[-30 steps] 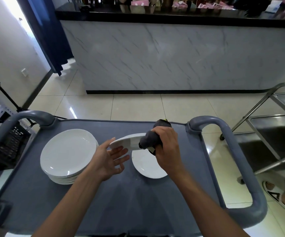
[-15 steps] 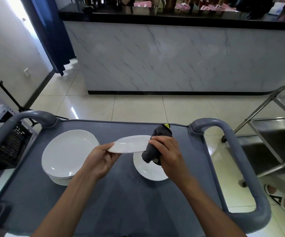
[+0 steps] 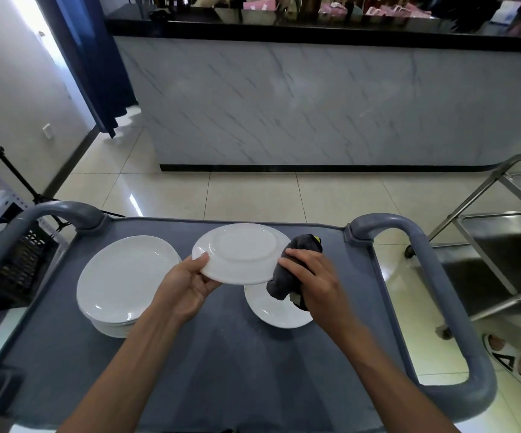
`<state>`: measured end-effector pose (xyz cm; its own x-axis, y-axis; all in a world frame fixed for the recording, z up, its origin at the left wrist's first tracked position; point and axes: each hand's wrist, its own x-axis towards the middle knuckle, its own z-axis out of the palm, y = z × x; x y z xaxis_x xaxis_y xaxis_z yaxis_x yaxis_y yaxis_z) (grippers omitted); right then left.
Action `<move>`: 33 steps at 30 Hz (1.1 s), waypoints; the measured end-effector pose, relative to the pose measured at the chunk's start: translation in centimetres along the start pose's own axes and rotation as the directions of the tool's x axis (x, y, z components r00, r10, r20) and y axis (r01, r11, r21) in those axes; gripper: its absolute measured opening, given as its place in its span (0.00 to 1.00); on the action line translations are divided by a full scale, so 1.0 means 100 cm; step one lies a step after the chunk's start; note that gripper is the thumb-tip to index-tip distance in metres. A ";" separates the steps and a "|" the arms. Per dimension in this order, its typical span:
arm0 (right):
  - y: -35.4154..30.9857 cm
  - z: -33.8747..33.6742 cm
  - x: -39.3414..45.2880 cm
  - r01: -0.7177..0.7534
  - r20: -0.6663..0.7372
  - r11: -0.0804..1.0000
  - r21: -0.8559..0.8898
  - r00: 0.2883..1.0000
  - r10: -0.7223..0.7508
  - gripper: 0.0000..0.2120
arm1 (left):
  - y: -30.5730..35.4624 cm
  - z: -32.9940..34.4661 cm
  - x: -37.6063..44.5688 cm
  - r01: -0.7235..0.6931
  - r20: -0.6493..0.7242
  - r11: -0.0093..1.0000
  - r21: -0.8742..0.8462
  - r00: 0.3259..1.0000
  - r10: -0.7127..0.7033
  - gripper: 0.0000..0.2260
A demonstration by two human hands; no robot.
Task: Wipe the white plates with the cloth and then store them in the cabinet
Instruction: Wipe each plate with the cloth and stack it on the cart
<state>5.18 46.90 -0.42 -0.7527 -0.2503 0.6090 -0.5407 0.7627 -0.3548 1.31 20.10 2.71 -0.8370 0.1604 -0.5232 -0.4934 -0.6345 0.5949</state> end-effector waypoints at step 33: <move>-0.070 0.035 0.030 -0.240 0.032 0.962 0.133 0.971 0.237 0.22 | -0.028 0.020 -0.016 -0.254 0.058 0.888 0.383 0.966 0.251 0.10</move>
<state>5.41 38.77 1.41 -0.8712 -0.0812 0.4842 -0.3898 0.7140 -0.5816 3.60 23.17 3.12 -0.9463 0.0396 -0.3207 -0.3165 -0.3148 0.8948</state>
